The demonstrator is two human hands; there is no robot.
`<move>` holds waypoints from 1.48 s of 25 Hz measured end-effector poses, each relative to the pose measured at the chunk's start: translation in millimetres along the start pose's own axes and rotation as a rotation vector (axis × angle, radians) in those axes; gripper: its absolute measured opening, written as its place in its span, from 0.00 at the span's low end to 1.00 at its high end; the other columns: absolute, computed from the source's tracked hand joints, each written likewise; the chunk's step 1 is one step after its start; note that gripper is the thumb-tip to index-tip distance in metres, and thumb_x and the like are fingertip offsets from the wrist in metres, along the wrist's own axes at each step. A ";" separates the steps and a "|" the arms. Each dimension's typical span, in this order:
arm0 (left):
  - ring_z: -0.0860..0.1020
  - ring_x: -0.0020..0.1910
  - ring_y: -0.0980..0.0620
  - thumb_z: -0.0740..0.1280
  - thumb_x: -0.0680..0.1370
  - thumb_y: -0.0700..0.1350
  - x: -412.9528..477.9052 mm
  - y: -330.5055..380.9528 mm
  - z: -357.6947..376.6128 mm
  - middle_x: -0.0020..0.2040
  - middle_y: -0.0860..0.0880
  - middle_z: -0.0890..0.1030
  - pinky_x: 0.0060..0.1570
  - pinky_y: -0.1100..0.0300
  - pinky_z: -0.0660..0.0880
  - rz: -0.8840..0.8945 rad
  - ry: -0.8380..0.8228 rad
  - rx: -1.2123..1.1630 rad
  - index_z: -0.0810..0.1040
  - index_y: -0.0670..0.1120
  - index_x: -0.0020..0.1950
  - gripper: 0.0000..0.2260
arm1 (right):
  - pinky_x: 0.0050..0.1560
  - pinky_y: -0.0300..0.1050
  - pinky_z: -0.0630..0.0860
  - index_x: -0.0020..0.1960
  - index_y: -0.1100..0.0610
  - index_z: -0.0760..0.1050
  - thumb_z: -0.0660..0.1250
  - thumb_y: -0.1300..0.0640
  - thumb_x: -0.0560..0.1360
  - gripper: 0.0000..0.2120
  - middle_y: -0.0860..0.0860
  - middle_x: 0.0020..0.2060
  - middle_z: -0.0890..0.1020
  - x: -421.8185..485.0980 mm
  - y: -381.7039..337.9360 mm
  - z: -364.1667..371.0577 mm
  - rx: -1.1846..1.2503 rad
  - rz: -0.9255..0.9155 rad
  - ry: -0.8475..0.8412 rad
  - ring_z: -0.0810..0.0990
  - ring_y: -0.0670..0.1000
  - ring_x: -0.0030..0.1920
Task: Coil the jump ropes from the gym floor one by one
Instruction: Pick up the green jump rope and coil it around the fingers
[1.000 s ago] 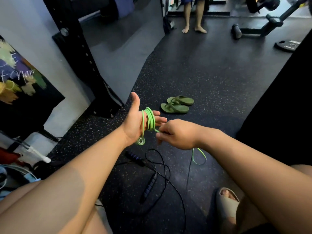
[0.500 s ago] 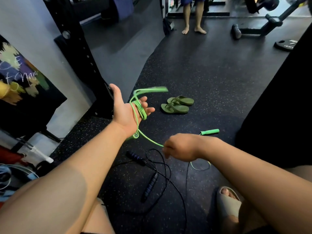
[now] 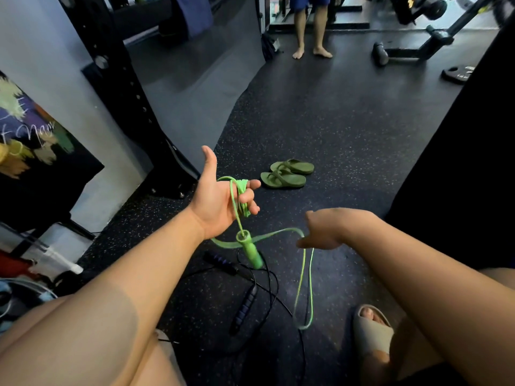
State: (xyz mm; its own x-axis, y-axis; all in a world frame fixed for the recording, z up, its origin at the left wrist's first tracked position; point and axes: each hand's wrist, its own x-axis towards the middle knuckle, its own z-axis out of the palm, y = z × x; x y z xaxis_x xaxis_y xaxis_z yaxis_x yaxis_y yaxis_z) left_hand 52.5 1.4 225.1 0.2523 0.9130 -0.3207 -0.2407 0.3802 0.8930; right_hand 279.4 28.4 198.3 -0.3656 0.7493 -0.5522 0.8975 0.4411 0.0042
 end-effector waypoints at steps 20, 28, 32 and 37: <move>0.79 0.45 0.40 0.47 0.62 0.85 -13.5 9.4 3.1 0.40 0.45 0.76 0.60 0.49 0.74 0.142 -0.121 -0.408 0.76 0.38 0.55 0.53 | 0.41 0.43 0.77 0.53 0.55 0.76 0.56 0.56 0.84 0.09 0.58 0.39 0.85 26.4 -48.8 16.8 0.793 -0.409 0.166 0.81 0.50 0.37; 0.82 0.53 0.39 0.39 0.71 0.79 4.5 0.2 -8.2 0.50 0.37 0.83 0.57 0.49 0.77 0.164 0.265 -0.069 0.72 0.33 0.65 0.53 | 0.42 0.47 0.72 0.52 0.58 0.78 0.58 0.50 0.83 0.15 0.52 0.40 0.82 -0.9 -54.4 -9.1 0.334 -0.458 0.394 0.78 0.53 0.40; 0.83 0.41 0.46 0.34 0.70 0.78 7.6 -12.4 1.2 0.41 0.39 0.83 0.54 0.52 0.71 -0.071 0.155 0.351 0.76 0.35 0.59 0.54 | 0.37 0.47 0.70 0.51 0.53 0.79 0.62 0.45 0.81 0.13 0.50 0.40 0.82 -9.3 -44.9 -22.2 0.265 -0.492 0.576 0.78 0.53 0.39; 0.82 0.43 0.39 0.32 0.65 0.81 0.0 -18.8 4.3 0.39 0.37 0.82 0.60 0.46 0.70 -0.302 -0.172 0.588 0.79 0.38 0.42 0.53 | 0.31 0.36 0.66 0.46 0.51 0.81 0.70 0.40 0.74 0.14 0.45 0.33 0.79 -7.6 -23.4 -32.4 0.294 -0.509 0.660 0.74 0.45 0.34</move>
State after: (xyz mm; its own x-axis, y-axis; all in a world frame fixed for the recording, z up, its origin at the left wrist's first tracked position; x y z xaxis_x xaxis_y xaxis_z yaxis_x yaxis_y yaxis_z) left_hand 61.1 -6.4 209.6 0.3852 0.7244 -0.5718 0.4010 0.4267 0.8107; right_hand 253.2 28.5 229.5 -0.7248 0.6688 0.1655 0.5806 0.7222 -0.3758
